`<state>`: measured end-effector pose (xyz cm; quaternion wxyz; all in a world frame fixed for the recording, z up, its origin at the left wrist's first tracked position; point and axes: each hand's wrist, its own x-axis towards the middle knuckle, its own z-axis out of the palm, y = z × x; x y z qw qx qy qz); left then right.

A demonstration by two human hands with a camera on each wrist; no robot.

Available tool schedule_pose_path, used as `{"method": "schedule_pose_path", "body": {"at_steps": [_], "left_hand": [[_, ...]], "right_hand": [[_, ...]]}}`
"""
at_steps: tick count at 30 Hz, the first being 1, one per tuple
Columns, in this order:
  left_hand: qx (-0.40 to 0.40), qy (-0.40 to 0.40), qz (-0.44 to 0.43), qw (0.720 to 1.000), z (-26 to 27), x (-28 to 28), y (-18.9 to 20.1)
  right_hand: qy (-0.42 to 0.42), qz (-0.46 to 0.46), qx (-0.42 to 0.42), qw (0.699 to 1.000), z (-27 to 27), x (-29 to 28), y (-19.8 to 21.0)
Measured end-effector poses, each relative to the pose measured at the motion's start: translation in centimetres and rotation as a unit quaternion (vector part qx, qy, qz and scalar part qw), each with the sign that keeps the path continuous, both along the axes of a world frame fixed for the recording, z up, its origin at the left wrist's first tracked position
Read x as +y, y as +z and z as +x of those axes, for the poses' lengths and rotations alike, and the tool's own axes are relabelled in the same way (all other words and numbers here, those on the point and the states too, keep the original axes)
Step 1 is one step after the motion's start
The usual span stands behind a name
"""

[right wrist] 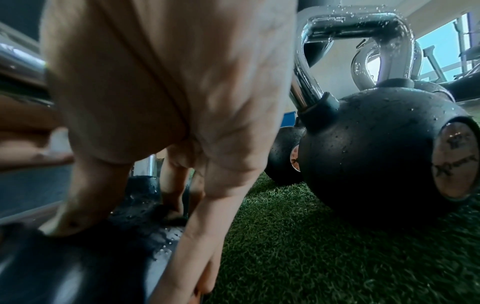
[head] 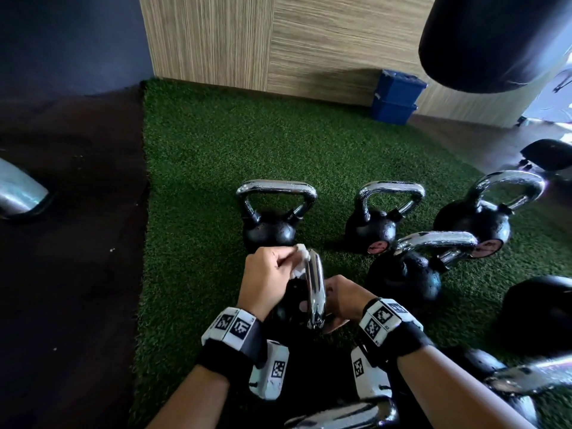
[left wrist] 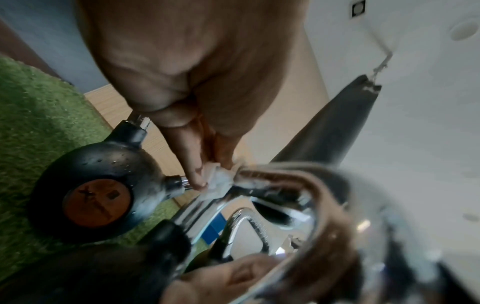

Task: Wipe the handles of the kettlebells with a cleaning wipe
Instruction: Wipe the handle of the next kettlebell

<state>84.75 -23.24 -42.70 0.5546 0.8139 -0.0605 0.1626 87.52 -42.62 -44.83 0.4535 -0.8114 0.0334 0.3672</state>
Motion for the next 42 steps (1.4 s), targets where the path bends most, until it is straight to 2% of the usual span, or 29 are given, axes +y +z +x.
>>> {"method": "schedule_pose_path", "body": {"at_steps": [3,9,13,17,19,21,24,28,32,35,36,38,40,42], "left_hand": [[0.000,-0.024,-0.018,1.000,-0.7,0.3,0.7],[0.143,-0.053,-0.137,0.979,-0.9,1.1,1.4],[0.257,-0.191,-0.225,0.920,-2.7,1.7,1.1],[0.245,-0.184,-0.219,0.926,-3.9,2.3,1.2],[0.264,-0.187,-0.224,0.919,-4.6,2.3,1.0],[0.272,-0.214,-0.196,0.918,-5.5,2.3,0.7],[0.239,-0.235,-0.148,0.931,-6.6,2.4,0.5],[0.216,-0.197,-0.099,0.951,-7.6,2.3,-0.2],[0.172,-0.115,0.002,0.978,-8.1,1.5,-1.6],[0.163,-0.100,-0.006,0.982,-7.9,1.6,-2.0],[0.180,-0.106,-0.026,0.978,-7.7,1.9,-2.0],[0.210,-0.110,-0.092,0.967,-7.2,2.3,-1.8],[0.212,-0.083,-0.181,0.957,-6.5,2.7,-1.2],[0.206,-0.058,-0.282,0.935,-5.8,2.8,-0.4]], "right_hand": [[-0.011,0.001,0.001,1.000,-0.2,-0.2,0.0],[-0.002,-0.005,0.003,1.000,0.1,0.0,0.0],[-0.020,0.009,0.021,1.000,0.4,-0.2,0.0],[-0.014,0.018,0.023,0.999,0.5,-0.1,-0.3],[-0.012,0.017,0.025,0.999,0.5,0.1,-0.1],[0.000,0.011,0.024,1.000,0.5,0.0,0.2],[0.012,-0.001,0.013,1.000,0.3,0.1,0.4],[-0.017,0.016,0.043,0.999,0.1,0.6,0.5],[-0.025,0.047,0.074,0.996,-0.4,0.9,1.6],[0.039,-0.044,-0.010,0.998,-1.3,1.2,2.9],[0.096,-0.097,-0.048,0.989,-1.5,1.1,3.9],[0.177,-0.217,-0.125,0.952,-1.6,1.0,6.2],[0.131,-0.294,-0.216,0.922,-1.5,0.3,8.6],[0.048,-0.261,-0.344,0.901,-2.0,-0.1,11.0]]}}
